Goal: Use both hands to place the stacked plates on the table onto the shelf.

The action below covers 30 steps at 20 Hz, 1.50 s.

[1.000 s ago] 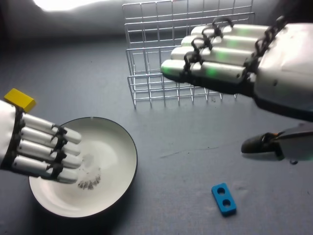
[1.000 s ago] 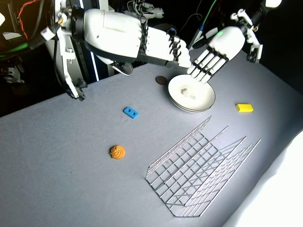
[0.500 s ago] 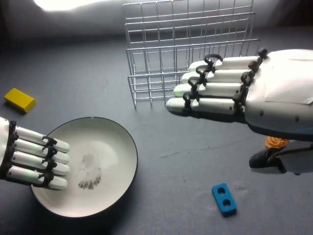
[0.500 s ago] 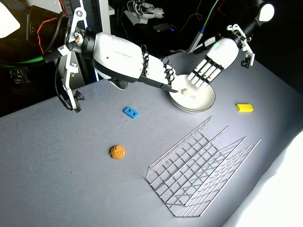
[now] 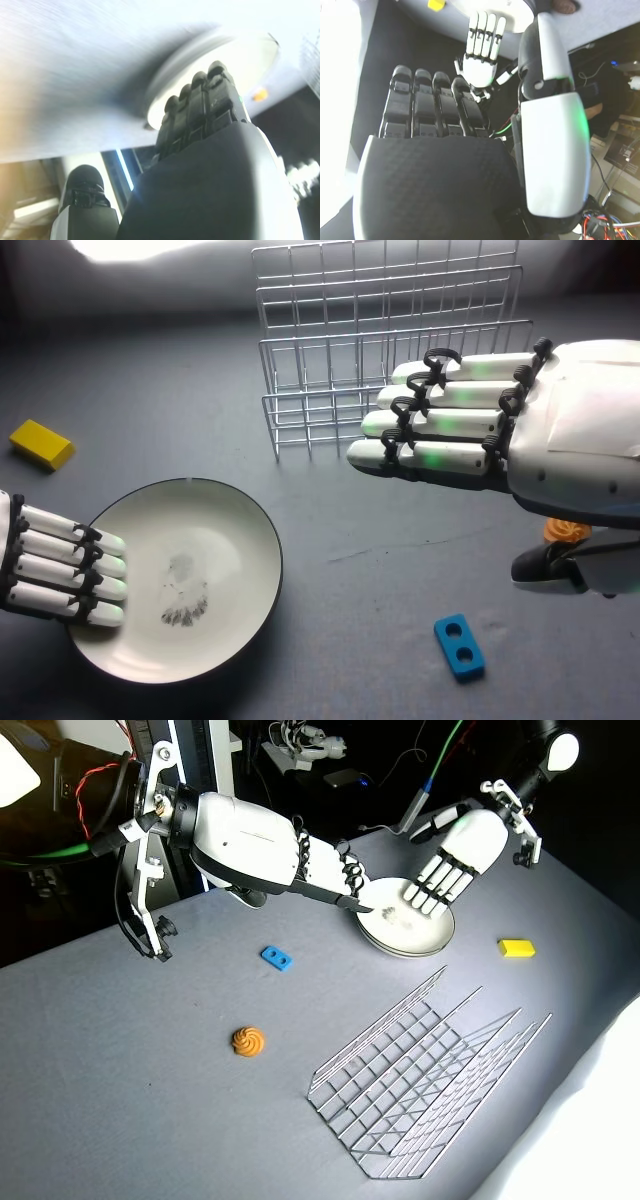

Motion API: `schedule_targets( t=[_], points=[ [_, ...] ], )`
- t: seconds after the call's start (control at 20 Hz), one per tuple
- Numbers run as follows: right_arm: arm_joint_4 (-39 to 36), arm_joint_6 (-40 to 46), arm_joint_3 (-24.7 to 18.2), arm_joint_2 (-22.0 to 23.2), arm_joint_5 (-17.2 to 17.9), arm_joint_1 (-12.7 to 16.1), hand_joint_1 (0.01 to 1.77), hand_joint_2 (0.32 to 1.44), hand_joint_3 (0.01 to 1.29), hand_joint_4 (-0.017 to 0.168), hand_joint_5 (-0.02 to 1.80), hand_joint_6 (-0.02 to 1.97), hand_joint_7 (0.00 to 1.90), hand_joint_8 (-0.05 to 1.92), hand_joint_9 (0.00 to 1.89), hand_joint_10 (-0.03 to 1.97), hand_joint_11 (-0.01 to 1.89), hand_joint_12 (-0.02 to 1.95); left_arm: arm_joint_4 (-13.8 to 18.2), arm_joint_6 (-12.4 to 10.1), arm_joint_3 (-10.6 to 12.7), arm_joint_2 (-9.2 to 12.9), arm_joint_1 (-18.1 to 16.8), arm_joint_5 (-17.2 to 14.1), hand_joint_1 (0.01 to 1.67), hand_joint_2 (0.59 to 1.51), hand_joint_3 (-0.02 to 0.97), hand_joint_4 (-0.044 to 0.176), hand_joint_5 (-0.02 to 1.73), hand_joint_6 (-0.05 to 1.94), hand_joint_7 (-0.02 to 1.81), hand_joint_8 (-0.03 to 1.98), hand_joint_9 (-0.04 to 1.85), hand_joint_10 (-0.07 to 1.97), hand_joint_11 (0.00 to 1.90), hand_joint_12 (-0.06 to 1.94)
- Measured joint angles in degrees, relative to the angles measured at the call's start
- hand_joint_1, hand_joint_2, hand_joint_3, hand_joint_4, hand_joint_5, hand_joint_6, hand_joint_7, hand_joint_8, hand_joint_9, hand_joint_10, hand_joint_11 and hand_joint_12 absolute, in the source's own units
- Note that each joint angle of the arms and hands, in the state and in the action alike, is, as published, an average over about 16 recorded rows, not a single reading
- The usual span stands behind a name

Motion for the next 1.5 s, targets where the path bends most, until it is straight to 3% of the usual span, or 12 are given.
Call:
schedule_targets(
  t=[0.3, 0.55, 1.0, 1.5],
  points=[
    [-0.59, -1.50, 0.02, 0.00, 0.25, -0.38, 1.01, 1.07, 0.02, 0.003, 0.02, 0.02, 0.01, 0.01, 0.02, 0.01, 0.02, -0.01, -0.55, 0.01, 0.97, -0.78, 1.23, 0.36, 0.02, 1.071, 0.021, -0.002, 0.02, 0.00, 0.01, -0.01, 0.01, 0.00, 0.02, -0.02],
    [-0.70, -4.24, 0.06, -0.57, -0.07, -1.13, 1.01, 1.09, 0.02, 0.003, 0.02, 0.02, 0.01, 0.01, 0.02, 0.01, 0.02, -0.01, -0.60, -0.49, 0.27, -0.94, 1.04, 0.87, 0.02, 1.073, 0.021, -0.003, 0.03, 0.00, 0.01, -0.01, 0.01, 0.00, 0.02, 0.00],
    [-0.49, -11.11, 1.94, -5.62, -1.64, -1.68, 1.05, 1.12, 0.02, 0.004, 0.02, 0.02, 0.01, 0.01, 0.02, 0.01, 0.02, -0.01, 1.55, -3.59, -4.62, -0.90, -2.65, 4.09, 0.02, 1.078, 0.021, -0.004, 0.03, 0.00, 0.02, -0.01, 0.02, 0.01, 0.02, 0.01],
    [-0.03, -16.16, 10.00, -17.66, -4.47, -1.27, 1.07, 1.11, 0.02, 0.003, 0.11, 0.02, 0.06, 0.01, 0.04, 0.01, 0.02, 0.13, 4.46, -7.73, -9.93, -0.96, -7.43, 7.98, 0.03, 1.083, 0.021, -0.002, 0.02, 0.02, 0.03, -0.01, 0.02, 0.01, 0.02, 0.01]
  ],
)
